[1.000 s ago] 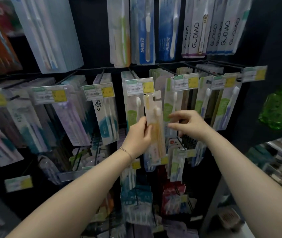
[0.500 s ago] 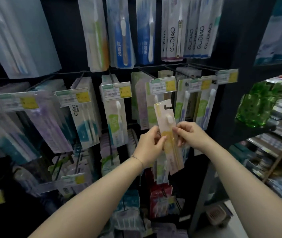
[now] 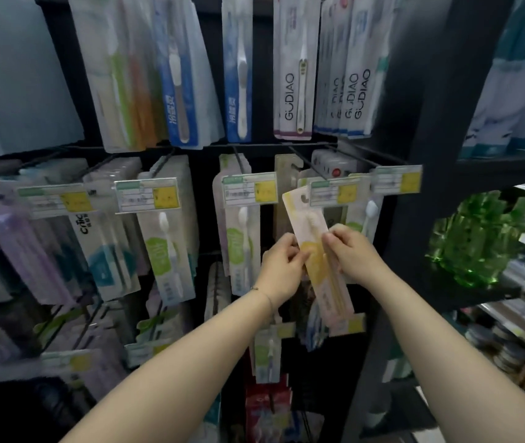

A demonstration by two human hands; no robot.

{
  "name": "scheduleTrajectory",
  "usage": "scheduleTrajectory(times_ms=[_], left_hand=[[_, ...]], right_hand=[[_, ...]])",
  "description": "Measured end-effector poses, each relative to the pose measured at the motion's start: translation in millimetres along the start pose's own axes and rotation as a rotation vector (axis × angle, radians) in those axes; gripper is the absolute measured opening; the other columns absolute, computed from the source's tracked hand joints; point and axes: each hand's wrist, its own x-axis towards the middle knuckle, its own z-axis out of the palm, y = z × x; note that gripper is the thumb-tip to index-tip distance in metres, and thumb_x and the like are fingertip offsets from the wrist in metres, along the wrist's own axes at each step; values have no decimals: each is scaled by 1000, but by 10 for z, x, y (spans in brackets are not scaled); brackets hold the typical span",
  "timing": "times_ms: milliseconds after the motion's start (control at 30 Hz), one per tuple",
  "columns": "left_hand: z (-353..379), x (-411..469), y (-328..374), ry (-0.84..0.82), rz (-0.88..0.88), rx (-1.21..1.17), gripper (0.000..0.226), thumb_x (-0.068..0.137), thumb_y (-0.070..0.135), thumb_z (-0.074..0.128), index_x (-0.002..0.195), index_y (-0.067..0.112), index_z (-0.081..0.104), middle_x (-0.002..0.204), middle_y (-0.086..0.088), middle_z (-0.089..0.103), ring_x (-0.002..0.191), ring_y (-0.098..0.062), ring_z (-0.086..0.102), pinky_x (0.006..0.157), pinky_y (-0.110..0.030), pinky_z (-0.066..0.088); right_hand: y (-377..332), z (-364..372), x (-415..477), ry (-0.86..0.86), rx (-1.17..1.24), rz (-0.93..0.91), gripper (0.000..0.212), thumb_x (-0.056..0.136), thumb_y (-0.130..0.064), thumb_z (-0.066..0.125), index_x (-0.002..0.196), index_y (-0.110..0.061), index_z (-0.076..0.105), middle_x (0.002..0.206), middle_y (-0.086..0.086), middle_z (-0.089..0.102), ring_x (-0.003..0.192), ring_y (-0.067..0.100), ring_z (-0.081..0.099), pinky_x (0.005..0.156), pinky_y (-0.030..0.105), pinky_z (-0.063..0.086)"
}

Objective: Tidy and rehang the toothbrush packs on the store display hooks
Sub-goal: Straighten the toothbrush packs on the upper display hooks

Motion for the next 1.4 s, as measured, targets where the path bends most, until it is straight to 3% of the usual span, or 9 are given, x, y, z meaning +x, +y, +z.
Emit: scheduleTrajectory(times_ms=[167,433,500,600,700,867,1033,1200,1400], left_hand=[[42,159,46,58,25,15,6,95,21,55,92,24,58,83,-7,72,84,-25,68,83,-52,54],[102,216,87,49,41,136,13,97,28,53,104,19,61,93,-4,71,87,-18,67,86,-40,55],[89,238,66,91,19,142,19,99,32,47,105,17,59,94,-4,69,86,-19,66,83,-41,54],[63,343,55,212,-2,188,22,100,25,43,116,13,52,107,-2,61,97,-18,58,81,-30,46],[49,479,80,280,41,254,28,99,19,46,124,8,49,120,-8,55,109,-21,54,91,-32,45],[47,650,138,236,42,212,17,95,22,54,104,9,58,97,-7,66,87,-23,63,79,-40,54],[60,685,152,301,55,227,18,94,22,56,95,5,63,90,-9,68,80,-22,62,71,-36,52],[64,662,193,334,91,233,18,95,16,53,90,2,61,78,-1,62,62,-4,51,51,-14,38],[31,677,241,381,15,229,21,96,18,51,85,2,59,80,-7,62,71,-20,57,62,-32,46]], right_hand=[[24,-45,135,48,61,-60,29,99,-23,46,80,-2,54,67,3,52,62,14,48,58,28,39],[213,-10,213,56,119,13,30,99,-26,44,77,-10,58,61,6,56,58,21,56,66,38,51],[224,9,233,53,128,37,29,100,-25,44,80,-10,59,61,7,56,57,21,57,62,35,51],[200,27,265,30,151,76,27,100,-24,43,85,-9,59,57,7,56,52,19,56,55,29,44],[227,18,283,25,168,98,26,100,-25,44,86,-9,60,55,7,55,52,17,55,56,28,43],[262,-38,305,22,186,100,25,99,-26,46,87,-9,61,55,6,55,52,16,54,58,29,44],[279,-62,313,23,183,102,26,99,-28,48,82,-11,59,54,6,56,53,17,55,59,29,45],[274,-43,329,40,175,93,26,98,-29,48,84,-11,60,56,8,59,54,17,57,60,30,46],[250,-18,323,44,164,92,24,98,-29,48,86,-12,60,56,8,60,53,16,58,58,29,44]])
